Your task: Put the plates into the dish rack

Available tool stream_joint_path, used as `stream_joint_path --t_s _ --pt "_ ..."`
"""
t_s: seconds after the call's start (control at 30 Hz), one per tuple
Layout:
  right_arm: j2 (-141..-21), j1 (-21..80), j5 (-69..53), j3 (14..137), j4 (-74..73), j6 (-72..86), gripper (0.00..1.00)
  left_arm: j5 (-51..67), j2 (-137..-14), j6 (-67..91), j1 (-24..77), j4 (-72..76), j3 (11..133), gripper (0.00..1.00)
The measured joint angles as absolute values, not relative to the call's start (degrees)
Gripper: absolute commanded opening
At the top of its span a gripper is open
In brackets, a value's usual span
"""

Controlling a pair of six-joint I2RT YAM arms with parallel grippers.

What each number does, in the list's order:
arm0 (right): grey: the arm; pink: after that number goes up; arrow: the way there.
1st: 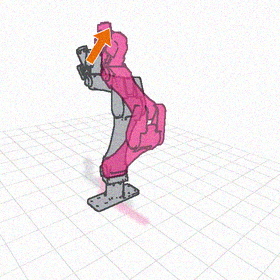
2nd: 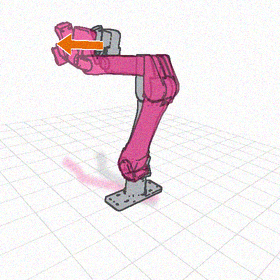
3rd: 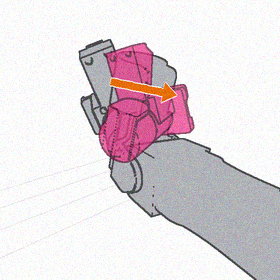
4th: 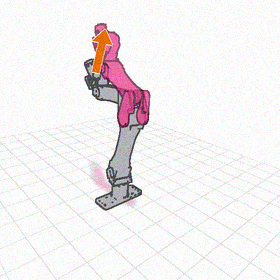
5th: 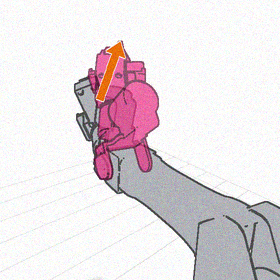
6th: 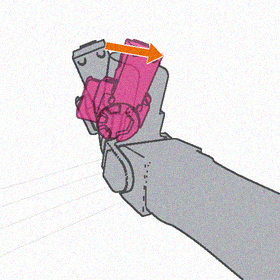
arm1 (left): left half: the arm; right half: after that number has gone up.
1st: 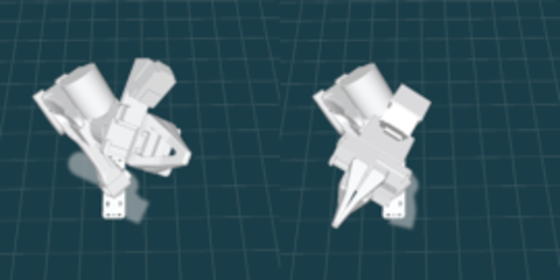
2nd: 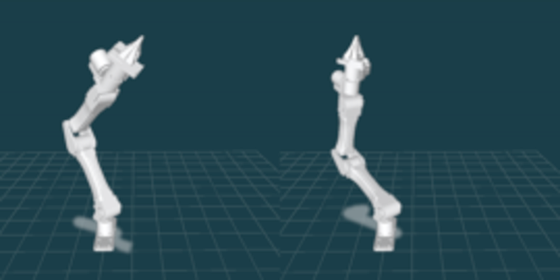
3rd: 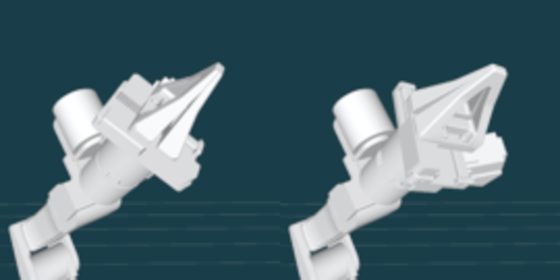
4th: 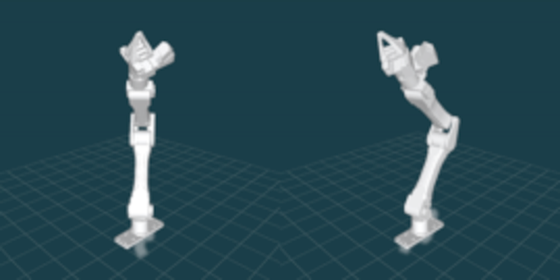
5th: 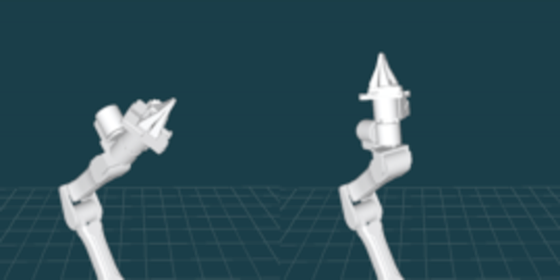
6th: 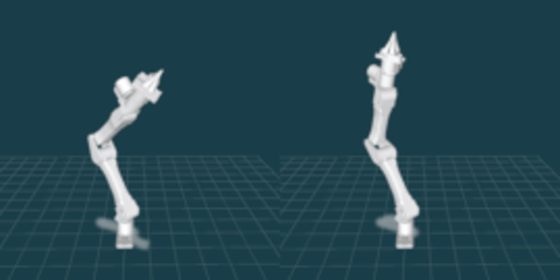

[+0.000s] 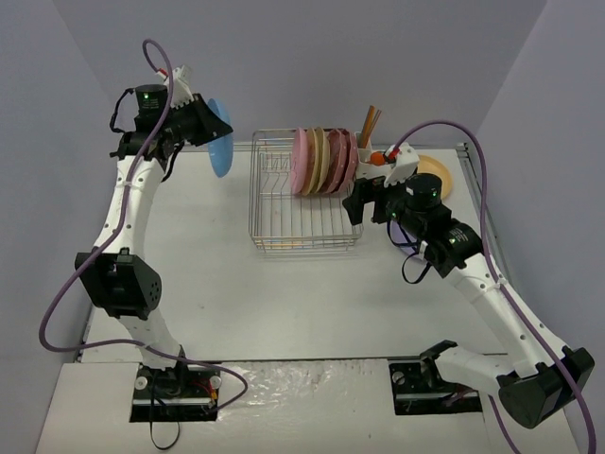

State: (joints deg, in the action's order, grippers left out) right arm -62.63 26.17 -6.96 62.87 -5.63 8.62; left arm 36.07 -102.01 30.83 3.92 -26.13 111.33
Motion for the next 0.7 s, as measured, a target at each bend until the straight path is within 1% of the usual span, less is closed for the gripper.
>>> stream_joint_path --t_s 0.2,0.37,0.53,0.7 --pt "-62.2 26.2 -6.9 62.9 -5.6 8.8 1.0 40.5 -103.8 46.0 11.0 -11.8 110.9 0.0" --pt "-61.6 26.2 -6.9 62.9 -5.7 8.8 1.0 43.4 -111.9 52.7 15.2 -3.8 115.1 0.0" --pt "-60.7 26.2 -6.8 62.7 -5.6 8.8 1.0 45.0 -119.6 54.1 16.0 -2.7 118.8 0.0" --pt "-59.3 26.2 -6.2 62.0 -5.7 8.8 1.0 46.2 -123.6 54.0 15.4 -3.4 120.4 0.0"
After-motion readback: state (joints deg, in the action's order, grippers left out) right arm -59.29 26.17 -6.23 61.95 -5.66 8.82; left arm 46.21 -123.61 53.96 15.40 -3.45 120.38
